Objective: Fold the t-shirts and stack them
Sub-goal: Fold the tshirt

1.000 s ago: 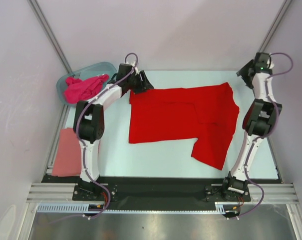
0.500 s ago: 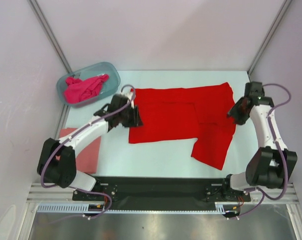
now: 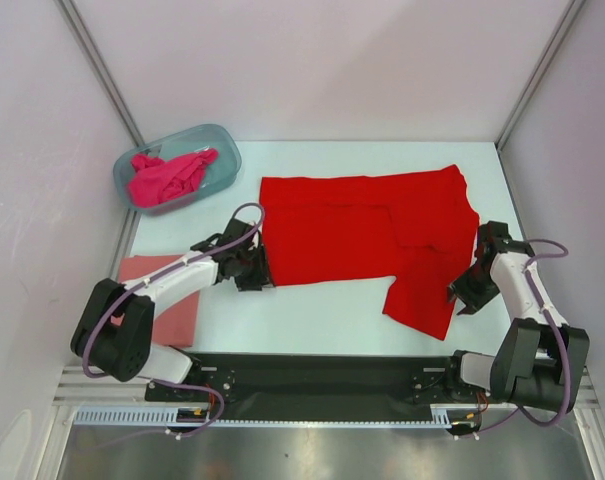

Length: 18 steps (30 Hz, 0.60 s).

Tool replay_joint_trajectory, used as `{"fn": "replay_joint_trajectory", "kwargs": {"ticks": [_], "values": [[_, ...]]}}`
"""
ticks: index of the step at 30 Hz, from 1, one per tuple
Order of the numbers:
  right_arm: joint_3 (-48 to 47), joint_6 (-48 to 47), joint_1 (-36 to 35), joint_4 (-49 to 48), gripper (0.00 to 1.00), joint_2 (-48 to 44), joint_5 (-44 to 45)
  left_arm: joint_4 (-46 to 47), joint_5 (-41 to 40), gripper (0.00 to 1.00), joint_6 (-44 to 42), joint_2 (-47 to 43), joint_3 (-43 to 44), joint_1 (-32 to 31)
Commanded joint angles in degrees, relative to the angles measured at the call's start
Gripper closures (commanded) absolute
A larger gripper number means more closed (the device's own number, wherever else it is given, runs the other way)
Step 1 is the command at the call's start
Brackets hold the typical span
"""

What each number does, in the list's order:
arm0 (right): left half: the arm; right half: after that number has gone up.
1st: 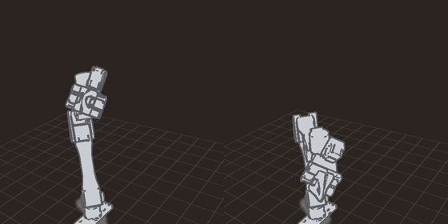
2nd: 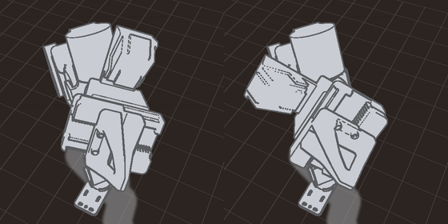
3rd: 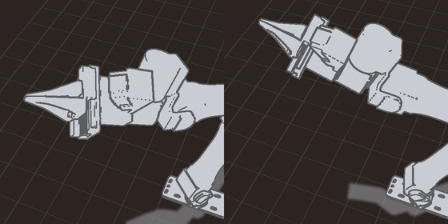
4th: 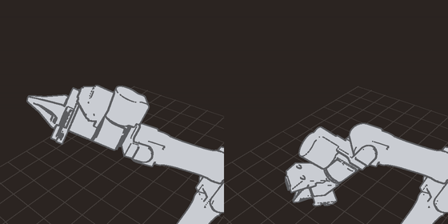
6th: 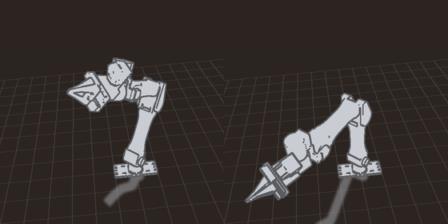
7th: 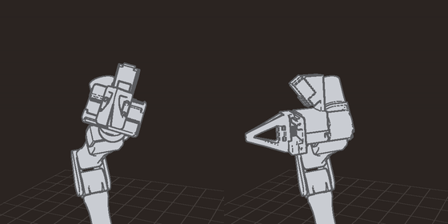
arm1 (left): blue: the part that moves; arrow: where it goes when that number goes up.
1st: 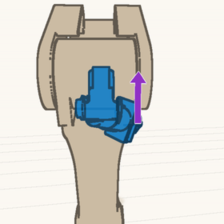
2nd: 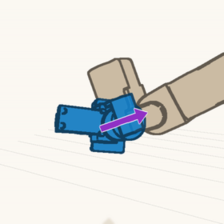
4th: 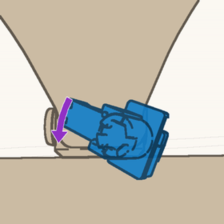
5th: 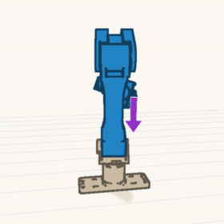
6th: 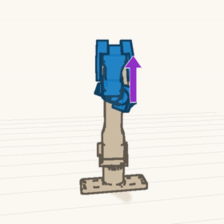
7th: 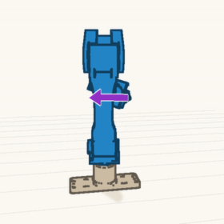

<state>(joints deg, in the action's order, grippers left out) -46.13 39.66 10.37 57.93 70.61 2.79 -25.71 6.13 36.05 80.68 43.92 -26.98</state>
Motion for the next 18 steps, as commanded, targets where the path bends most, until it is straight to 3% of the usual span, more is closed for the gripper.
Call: {"fn": "replay_joint_trajectory", "kwargs": {"ticks": [1, 8, 18], "values": [[0.5, 1.0, 1.8, -6.0, 0.58, 1.6, 2.1, 3.2, 2.9, 0.53, 1.7, 1.7, 0.8, 3.1], [1.0, -1.7, 1.8, -9.1, 0.6, 8.4, 1.9, 4.0, 5.3, 0.46, 0.5, 1.8, 0.6, 7.4], [4.0, -4.8, 1.7, -16.4, 0.63, 12.3, 2.7, 6.6, 7.2, 0.47, 1.4, 2.8, -0.4, 7.6]]}}
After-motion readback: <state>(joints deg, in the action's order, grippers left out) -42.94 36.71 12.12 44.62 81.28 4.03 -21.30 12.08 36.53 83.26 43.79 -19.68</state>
